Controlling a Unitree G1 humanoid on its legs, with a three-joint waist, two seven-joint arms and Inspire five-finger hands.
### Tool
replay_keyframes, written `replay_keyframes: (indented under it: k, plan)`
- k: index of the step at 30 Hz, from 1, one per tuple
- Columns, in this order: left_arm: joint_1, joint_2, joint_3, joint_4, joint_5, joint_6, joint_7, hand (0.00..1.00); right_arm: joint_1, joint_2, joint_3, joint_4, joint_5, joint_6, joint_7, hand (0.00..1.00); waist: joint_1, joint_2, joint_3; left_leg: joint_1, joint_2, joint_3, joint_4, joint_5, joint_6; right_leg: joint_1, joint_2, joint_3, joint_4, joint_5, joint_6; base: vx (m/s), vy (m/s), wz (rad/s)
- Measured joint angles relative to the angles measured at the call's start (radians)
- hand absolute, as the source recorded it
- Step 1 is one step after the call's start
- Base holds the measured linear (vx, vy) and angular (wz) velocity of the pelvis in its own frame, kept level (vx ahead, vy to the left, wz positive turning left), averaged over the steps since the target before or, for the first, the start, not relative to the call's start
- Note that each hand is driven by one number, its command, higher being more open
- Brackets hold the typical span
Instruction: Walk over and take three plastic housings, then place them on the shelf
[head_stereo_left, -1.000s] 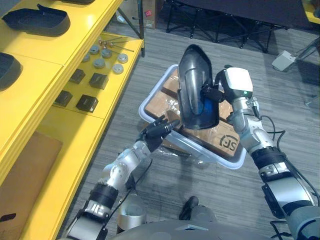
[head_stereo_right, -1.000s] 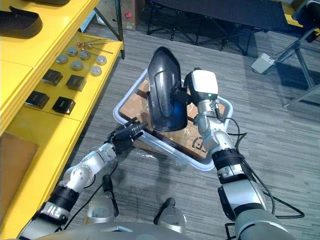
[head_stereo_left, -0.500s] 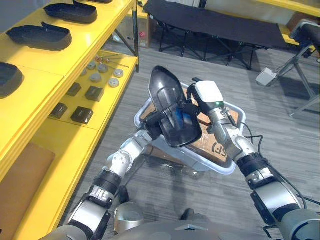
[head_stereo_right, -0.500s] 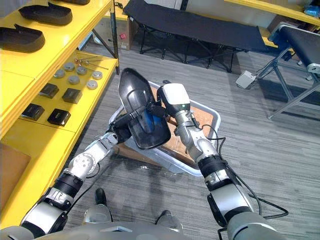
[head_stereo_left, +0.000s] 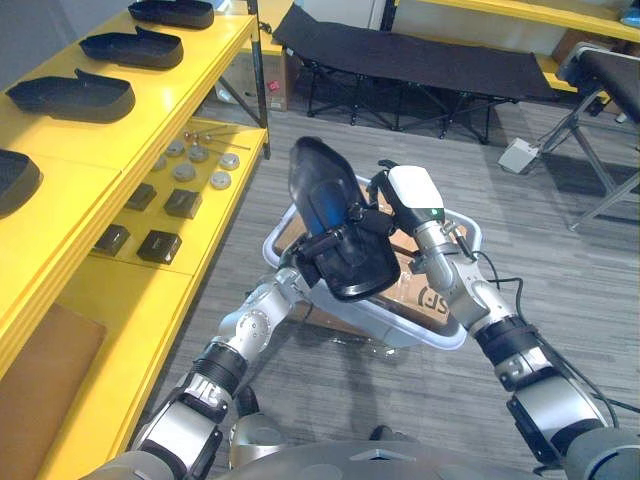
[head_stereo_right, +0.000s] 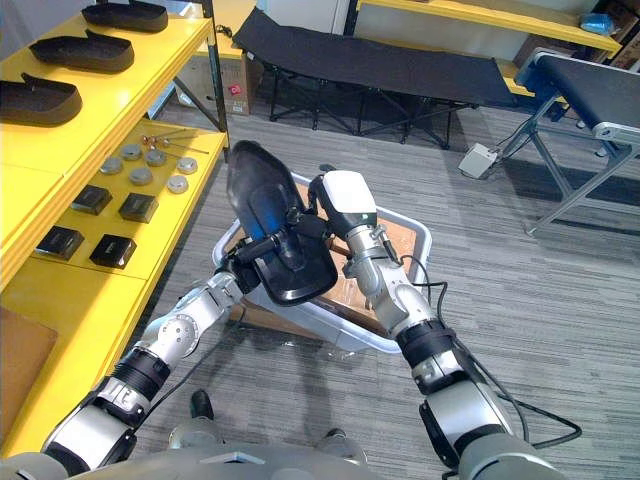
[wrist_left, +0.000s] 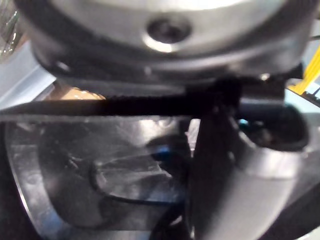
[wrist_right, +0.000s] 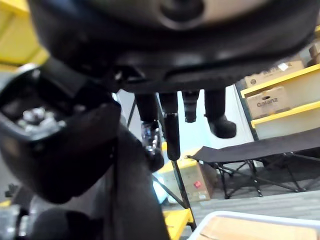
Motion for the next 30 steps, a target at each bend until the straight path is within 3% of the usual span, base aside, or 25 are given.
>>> replay_keyframes:
  k: [3, 10, 11, 16, 19, 22, 26, 30]
  plan:
    - [0.026, -0.001, 0.006, -0.030, 0.046, -0.037, 0.007, 0.00, 0.012, 0.011, -0.006, -0.020, 0.027, 0.000, -0.001, 0.00, -0.004, 0.015, -0.010, 0.001, -0.001, 0.002, 0.000, -0.001, -0.001, 0.000, 0.001, -0.001, -0.002, 0.001, 0.000, 0.00, 0.000, 0.00]
    - [0.130, -0.001, 0.058, -0.226, 0.094, -0.048, 0.009, 0.00, 0.113, 0.051, -0.084, -0.204, 0.039, -0.011, -0.015, 0.00, -0.021, 0.028, -0.024, 0.003, -0.002, 0.010, 0.000, -0.002, -0.003, -0.005, -0.002, 0.000, 0.001, 0.001, 0.001, 0.00, 0.003, -0.03]
    - [0.133, -0.001, 0.060, -0.229, 0.103, -0.048, 0.006, 0.00, 0.115, 0.051, -0.087, -0.204, 0.040, -0.018, -0.016, 1.00, -0.022, 0.030, -0.029, 0.003, -0.002, 0.011, 0.000, -0.003, -0.004, -0.007, -0.002, 0.001, 0.001, 0.000, 0.001, 0.00, 0.000, 0.00]
    - [0.198, -0.027, 0.111, -0.303, 0.137, -0.050, -0.011, 0.00, 0.169, 0.110, -0.103, -0.244, 0.163, -0.049, -0.047, 1.00, -0.031, 0.042, -0.048, 0.005, -0.002, 0.018, -0.002, -0.004, -0.006, -0.012, -0.002, 0.000, -0.002, -0.001, 0.000, 0.00, 0.002, -0.01]
    - [0.244, -0.066, 0.180, -0.358, 0.205, -0.086, -0.002, 0.00, 0.223, 0.130, -0.096, -0.280, 0.266, -0.084, -0.050, 1.00, -0.035, 0.044, -0.051, 0.007, -0.002, 0.021, 0.000, -0.004, -0.006, -0.010, -0.002, 0.000, -0.006, 0.000, 0.001, 0.01, 0.005, -0.03]
    - [0.269, -0.106, 0.302, -0.424, 0.292, -0.175, 0.054, 0.00, 0.306, 0.142, -0.096, -0.319, 0.335, -0.090, -0.050, 1.00, -0.043, 0.046, -0.053, 0.008, -0.002, 0.021, 0.000, -0.005, -0.006, -0.010, -0.002, 0.000, -0.009, 0.000, 0.001, 0.01, 0.001, -0.01]
    - [0.413, -0.102, 0.429, -0.577, 0.410, -0.305, 0.081, 0.00, 0.433, 0.154, -0.159, -0.405, 0.444, -0.087, -0.066, 1.00, -0.045, 0.061, -0.065, 0.008, -0.002, 0.024, 0.000, -0.010, -0.011, -0.009, -0.002, 0.000, -0.019, 0.002, 0.004, 0.05, 0.001, -0.02]
    - [0.564, -0.107, 0.472, -0.695, 0.563, -0.344, 0.147, 0.00, 0.503, 0.195, -0.218, -0.478, 0.548, -0.093, -0.089, 1.00, -0.039, 0.077, -0.078, 0.008, -0.004, 0.020, 0.000, -0.015, -0.015, 0.003, 0.001, -0.007, -0.035, 0.004, 0.006, 0.04, -0.004, 0.04]
